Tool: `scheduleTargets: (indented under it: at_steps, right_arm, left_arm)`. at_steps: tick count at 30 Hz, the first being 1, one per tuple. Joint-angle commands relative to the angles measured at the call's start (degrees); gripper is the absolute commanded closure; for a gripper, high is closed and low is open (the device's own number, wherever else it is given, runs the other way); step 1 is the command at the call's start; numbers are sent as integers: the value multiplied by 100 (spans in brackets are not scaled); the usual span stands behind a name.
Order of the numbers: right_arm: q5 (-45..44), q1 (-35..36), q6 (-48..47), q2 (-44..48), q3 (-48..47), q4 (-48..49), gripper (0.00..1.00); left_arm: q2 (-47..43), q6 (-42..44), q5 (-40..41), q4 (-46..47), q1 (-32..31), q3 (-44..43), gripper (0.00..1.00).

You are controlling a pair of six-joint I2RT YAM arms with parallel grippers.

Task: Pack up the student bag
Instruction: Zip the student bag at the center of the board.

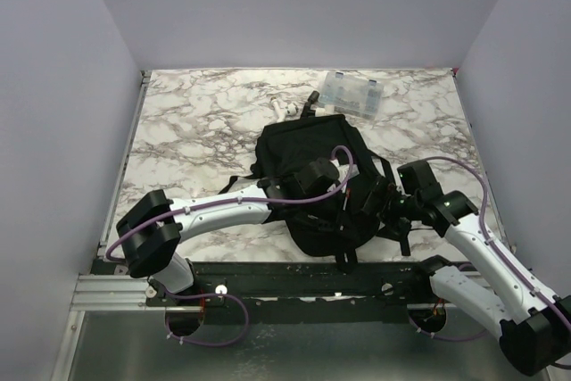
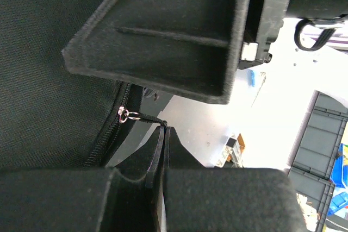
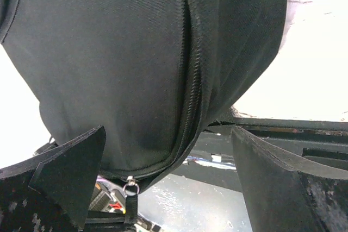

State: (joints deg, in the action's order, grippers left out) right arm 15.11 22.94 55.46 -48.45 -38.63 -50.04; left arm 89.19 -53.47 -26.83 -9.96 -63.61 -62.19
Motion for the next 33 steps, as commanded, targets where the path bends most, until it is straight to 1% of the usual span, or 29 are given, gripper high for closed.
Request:
scheduleTargets:
  at_steps: [1,5,6,7,8,9,10,11,12,14,18,19,21,22,24,27,31,33]
  right_arm:
    - [-10,44,114,4,259,295,0]
    - [-313,44,98,122,213,77,0]
    - [-439,41,95,188,182,15,2]
    - [-528,42,93,241,162,-27,6]
    - [-637,44,88,287,132,-69,12]
    - [-731,43,100,309,113,-115,20]
    - [-810,44,118,311,106,-152,30]
    - [-844,43,123,311,113,-150,43]
    - [-852,44,129,298,130,-129,51]
    - [-859,44,179,268,195,-68,64]
    - [-1047,44,388,266,269,145,77]
    - [-1096,42,424,266,262,215,83]
    - [-1266,43,499,267,199,246,98]
    - [-1365,44,526,266,150,231,99]
    - [-1603,44,561,274,5,172,100]
    - [-2062,35,858,268,-226,-187,99]
    - [-2615,35,984,547,-375,-470,99]
    - [-2746,35,988,623,-408,-547,99]
  left_arm:
    - [63,70,-296,22,-88,-269,100]
    - [120,89,-277,-74,-107,-346,100]
    - [123,85,-265,-89,-103,-346,100]
    - [132,82,-257,-92,-107,-346,100]
    - [133,75,-249,-103,-107,-346,100]
    - [145,73,-249,-110,-105,-339,100]
    - [158,72,-253,-123,-103,-354,100]
    - [173,73,-253,-137,-107,-363,100]
    - [180,72,-256,-153,-107,-363,100]
    - [194,71,-253,-187,-107,-372,100]
    - [204,108,-185,-343,-107,-404,100]
    - [207,138,-159,-417,-107,-422,100]
    - [214,202,-132,-569,-105,-429,100]
    - [200,239,-106,-637,-107,-404,100]
    - [117,374,50,-851,-107,-320,100]
    - [-194,668,716,-1447,-107,-39,100]
    - [-920,876,1807,-2036,-38,851,100]
    - [-1312,802,2116,-2205,191,1387,100]
